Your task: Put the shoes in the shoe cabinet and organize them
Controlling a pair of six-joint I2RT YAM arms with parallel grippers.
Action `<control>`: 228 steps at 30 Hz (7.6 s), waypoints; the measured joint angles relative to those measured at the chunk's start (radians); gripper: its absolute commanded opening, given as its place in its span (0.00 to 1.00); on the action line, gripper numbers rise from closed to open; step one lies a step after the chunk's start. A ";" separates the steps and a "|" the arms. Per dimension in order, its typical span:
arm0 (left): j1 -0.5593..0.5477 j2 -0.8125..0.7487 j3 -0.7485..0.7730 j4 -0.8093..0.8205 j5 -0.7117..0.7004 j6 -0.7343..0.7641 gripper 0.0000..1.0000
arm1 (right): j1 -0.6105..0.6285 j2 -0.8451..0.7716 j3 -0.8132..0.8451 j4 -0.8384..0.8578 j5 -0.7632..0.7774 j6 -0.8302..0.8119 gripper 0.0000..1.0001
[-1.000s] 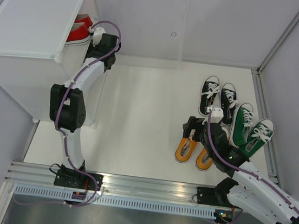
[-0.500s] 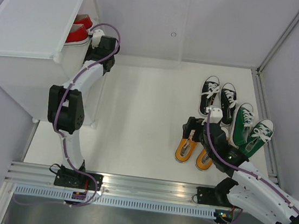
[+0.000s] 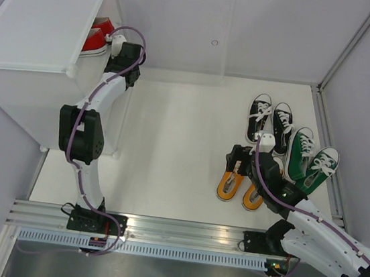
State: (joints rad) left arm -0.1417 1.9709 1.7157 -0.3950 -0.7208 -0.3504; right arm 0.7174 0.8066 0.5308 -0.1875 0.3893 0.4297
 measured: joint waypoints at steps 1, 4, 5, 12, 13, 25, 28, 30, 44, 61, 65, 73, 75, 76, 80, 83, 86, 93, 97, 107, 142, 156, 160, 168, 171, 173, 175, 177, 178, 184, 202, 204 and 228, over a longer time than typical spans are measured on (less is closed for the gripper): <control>0.002 0.000 0.002 -0.004 0.002 0.000 1.00 | 0.000 0.000 0.000 0.000 0.000 0.000 0.91; 0.008 0.000 0.002 -0.014 0.021 -0.002 1.00 | 0.000 0.000 0.000 0.000 0.000 0.000 0.91; 0.008 0.000 0.002 -0.016 0.024 -0.002 1.00 | 0.000 0.000 0.000 0.000 0.000 0.000 0.91; 0.009 -0.017 -0.020 -0.010 0.049 -0.003 1.00 | 0.000 0.000 0.000 0.000 0.000 0.000 0.91; 0.009 -0.022 -0.024 -0.008 0.051 -0.003 1.00 | 0.000 0.000 0.000 0.000 0.000 0.000 0.91; -0.001 -0.070 -0.089 0.007 0.072 -0.005 0.99 | 0.000 0.000 -0.001 0.000 -0.007 0.000 0.91; -0.002 -0.070 -0.089 0.007 0.075 -0.003 1.00 | 0.001 0.000 -0.002 0.000 -0.009 0.000 0.91; -0.002 -0.069 -0.089 0.007 0.082 0.005 1.00 | 0.001 0.000 -0.002 0.000 -0.011 0.000 0.91; 0.018 -0.065 -0.065 -0.022 0.295 0.134 1.00 | 0.001 0.000 -0.002 0.001 -0.016 0.000 0.91; -0.001 -0.065 -0.080 -0.046 0.351 0.487 1.00 | 0.001 0.000 -0.003 0.007 -0.019 0.000 0.91; -0.034 -0.062 -0.085 -0.045 0.303 0.537 1.00 | 0.001 0.000 -0.005 0.011 -0.019 0.000 0.90; -0.119 -0.060 -0.075 -0.011 0.204 0.549 1.00 | 0.001 0.006 -0.008 0.014 -0.020 0.000 0.91; -0.121 -0.060 -0.066 -0.003 0.173 0.536 0.99 | 0.001 0.008 -0.008 0.014 -0.023 0.000 0.90; -0.120 -0.060 -0.062 0.003 0.152 0.522 0.97 | 0.001 0.008 -0.008 0.014 -0.023 0.000 0.91; -0.113 -0.055 -0.050 0.013 0.085 0.485 0.84 | 0.001 0.009 -0.008 0.014 -0.023 0.000 0.91; -0.110 -0.032 -0.026 0.021 0.042 0.467 0.73 | 0.001 0.009 -0.008 0.015 -0.023 0.000 0.91; -0.109 -0.001 -0.001 0.032 0.011 0.460 0.62 | 0.001 0.009 -0.008 0.015 -0.023 0.000 0.90; -0.107 0.033 0.021 0.039 -0.042 0.451 0.51 | 0.001 0.009 -0.010 0.015 -0.023 0.000 0.90; -0.106 0.033 0.021 0.045 -0.052 0.450 0.50 | 0.001 0.009 -0.011 0.016 -0.024 0.000 0.91; -0.106 0.034 0.027 0.054 -0.090 0.449 0.51 | 0.001 0.009 -0.013 0.016 -0.027 0.000 0.91; -0.067 0.068 0.057 0.035 -0.107 0.444 0.65 | 0.001 0.013 -0.018 0.022 -0.031 0.000 0.91; -0.035 0.071 0.061 -0.014 -0.053 0.346 0.55 | 0.001 0.026 -0.018 0.023 -0.035 0.000 0.91; -0.035 0.070 0.063 -0.019 -0.031 0.327 0.45 | 0.001 0.027 -0.018 0.023 -0.035 0.000 0.90; -0.035 0.070 0.073 -0.034 -0.038 0.320 0.66 | 0.001 0.027 -0.018 0.023 -0.035 0.000 0.91; -0.025 0.070 0.074 -0.036 -0.043 0.303 0.77 | 0.001 0.027 -0.018 0.023 -0.036 0.000 0.90; -0.016 0.070 0.074 -0.043 -0.027 0.288 0.77 | 0.001 0.027 -0.018 0.023 -0.037 0.000 0.91; -0.013 0.069 0.073 -0.048 -0.016 0.280 0.77 | 0.001 0.027 -0.018 0.023 -0.037 0.000 0.91; -0.014 0.066 0.069 -0.053 -0.016 0.275 0.77 | 0.001 0.027 -0.018 0.023 -0.038 0.000 0.91; -0.017 0.065 0.064 -0.053 -0.019 0.272 0.76 | 0.001 0.027 -0.018 0.023 -0.038 0.000 0.90; -0.042 0.059 0.034 -0.071 -0.039 0.262 0.75 | 0.001 0.027 -0.018 0.023 -0.042 0.000 0.90; -0.118 0.053 0.189 -0.073 0.099 0.298 0.30 | 0.001 0.029 -0.018 0.023 -0.045 0.000 0.91; -0.103 0.072 0.199 -0.072 0.104 0.300 0.29 | 0.001 0.031 -0.019 0.023 -0.045 0.000 0.91; 0.016 0.131 0.214 -0.090 0.151 0.299 0.48 | 0.001 0.047 -0.019 0.024 -0.045 0.000 0.90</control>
State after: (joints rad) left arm -0.1253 2.1017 1.9297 -0.4850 -0.5694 -0.0509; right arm 0.7181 0.8532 0.5121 -0.1635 0.3443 0.4301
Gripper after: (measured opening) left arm 0.417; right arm 0.905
